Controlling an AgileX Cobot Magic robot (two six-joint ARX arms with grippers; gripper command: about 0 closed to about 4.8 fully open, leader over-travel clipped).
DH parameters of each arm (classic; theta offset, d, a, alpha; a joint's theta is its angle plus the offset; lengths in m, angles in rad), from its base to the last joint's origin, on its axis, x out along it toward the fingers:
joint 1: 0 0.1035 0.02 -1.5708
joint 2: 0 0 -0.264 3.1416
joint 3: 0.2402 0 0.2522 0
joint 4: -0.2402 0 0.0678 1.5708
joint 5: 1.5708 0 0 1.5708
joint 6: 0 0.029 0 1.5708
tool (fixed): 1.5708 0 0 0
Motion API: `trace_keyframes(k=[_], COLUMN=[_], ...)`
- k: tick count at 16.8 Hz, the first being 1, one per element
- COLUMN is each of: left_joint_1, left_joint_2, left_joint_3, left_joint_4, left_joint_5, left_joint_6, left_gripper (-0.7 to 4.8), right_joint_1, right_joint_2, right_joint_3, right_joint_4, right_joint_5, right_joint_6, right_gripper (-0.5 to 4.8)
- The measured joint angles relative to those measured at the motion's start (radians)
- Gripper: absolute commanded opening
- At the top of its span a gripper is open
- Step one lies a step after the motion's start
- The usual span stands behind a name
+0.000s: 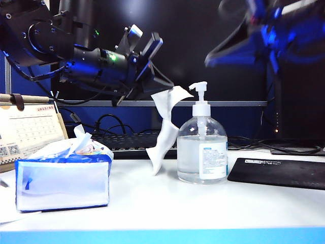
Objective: Pull out a tissue from the tissue dispenser, then press the switch of the alcohol sanitizer bottle to drop some sanitizer on the paper tissue, and finally place the treated tissue on the table.
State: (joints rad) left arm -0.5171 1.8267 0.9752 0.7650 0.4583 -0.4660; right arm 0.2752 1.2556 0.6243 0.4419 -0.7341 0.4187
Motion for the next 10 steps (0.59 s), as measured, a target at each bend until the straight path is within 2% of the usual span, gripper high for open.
trace_keyframes(k=[3, 6, 10], left_joint_1=[0.003, 0.002, 0.002], left_joint_2=[-0.002, -0.051, -0.104], left_joint_3=[0.000, 0.000, 0.000], left_joint_4=[0.002, 0.002, -0.074], left_joint_5=[0.010, 0.010, -0.010], left_joint_6=[0.004, 0.060, 0.133], left_gripper=[-0.06, -0.06, -0.06], right_joint_1=[-0.088, -0.173, -0.201], right_joint_2=[-0.077, -0.129, -0.135], right_joint_3=[0.004, 0.004, 0.004], right_joint_4=[-0.050, -0.170, -0.223], right_joint_5=[0.000, 0.000, -0.047], right_joint_6=[-0.007, -0.078, -0.155], right_gripper=[-0.01, -0.01, -0.01])
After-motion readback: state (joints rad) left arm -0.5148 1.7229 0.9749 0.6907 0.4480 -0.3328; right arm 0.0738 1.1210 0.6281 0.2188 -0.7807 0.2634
